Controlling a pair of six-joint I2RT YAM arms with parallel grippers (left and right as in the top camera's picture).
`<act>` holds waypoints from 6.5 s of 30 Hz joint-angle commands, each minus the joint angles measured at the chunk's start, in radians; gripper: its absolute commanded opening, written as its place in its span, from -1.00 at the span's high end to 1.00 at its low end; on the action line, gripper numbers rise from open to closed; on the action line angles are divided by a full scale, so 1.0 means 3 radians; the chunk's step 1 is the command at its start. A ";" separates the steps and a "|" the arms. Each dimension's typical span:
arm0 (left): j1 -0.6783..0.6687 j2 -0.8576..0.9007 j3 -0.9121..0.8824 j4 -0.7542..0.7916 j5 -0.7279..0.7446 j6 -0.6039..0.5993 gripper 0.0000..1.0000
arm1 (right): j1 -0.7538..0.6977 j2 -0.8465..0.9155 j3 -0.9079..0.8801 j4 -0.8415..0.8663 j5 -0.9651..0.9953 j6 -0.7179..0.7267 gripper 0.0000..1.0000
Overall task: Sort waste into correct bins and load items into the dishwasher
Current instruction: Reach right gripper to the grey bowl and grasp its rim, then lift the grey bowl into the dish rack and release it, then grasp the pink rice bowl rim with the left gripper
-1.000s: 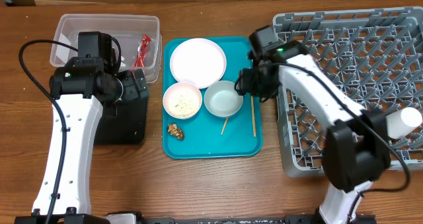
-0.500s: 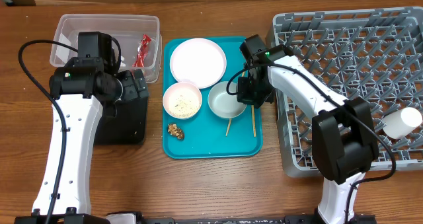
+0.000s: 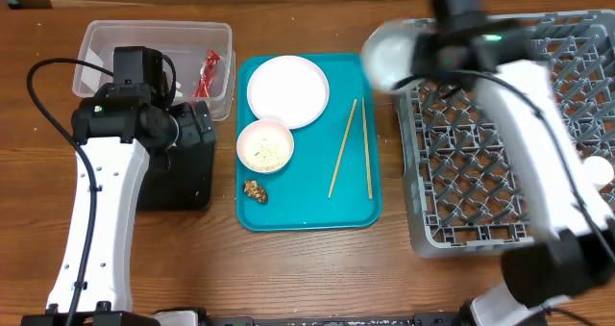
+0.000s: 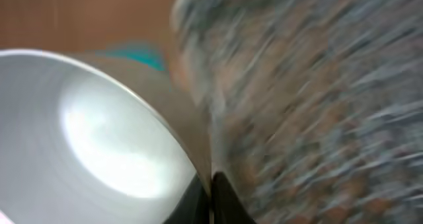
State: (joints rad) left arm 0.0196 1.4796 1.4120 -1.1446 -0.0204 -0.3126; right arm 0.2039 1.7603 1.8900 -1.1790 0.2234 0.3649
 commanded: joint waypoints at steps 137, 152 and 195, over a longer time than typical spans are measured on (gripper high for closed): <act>-0.0352 0.0015 0.0033 0.0214 0.0392 0.0223 -0.99 | 0.0665 0.0619 -0.0397 -0.0426 -0.0989 0.0284 -0.48; -0.1361 0.0823 0.0033 0.0514 0.0295 0.0244 -0.96 | 0.0014 0.0201 -0.0359 -0.0729 -0.0724 0.0245 -0.38; -0.1523 0.1680 0.0960 0.0031 0.0067 0.0165 0.92 | -0.0476 0.0085 -0.0360 -0.0966 -0.0721 0.0069 -0.37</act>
State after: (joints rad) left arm -0.4454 2.0045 1.5982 -1.0874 0.0372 -0.2371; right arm 0.0605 1.8038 1.7706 -1.4700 0.0040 0.3912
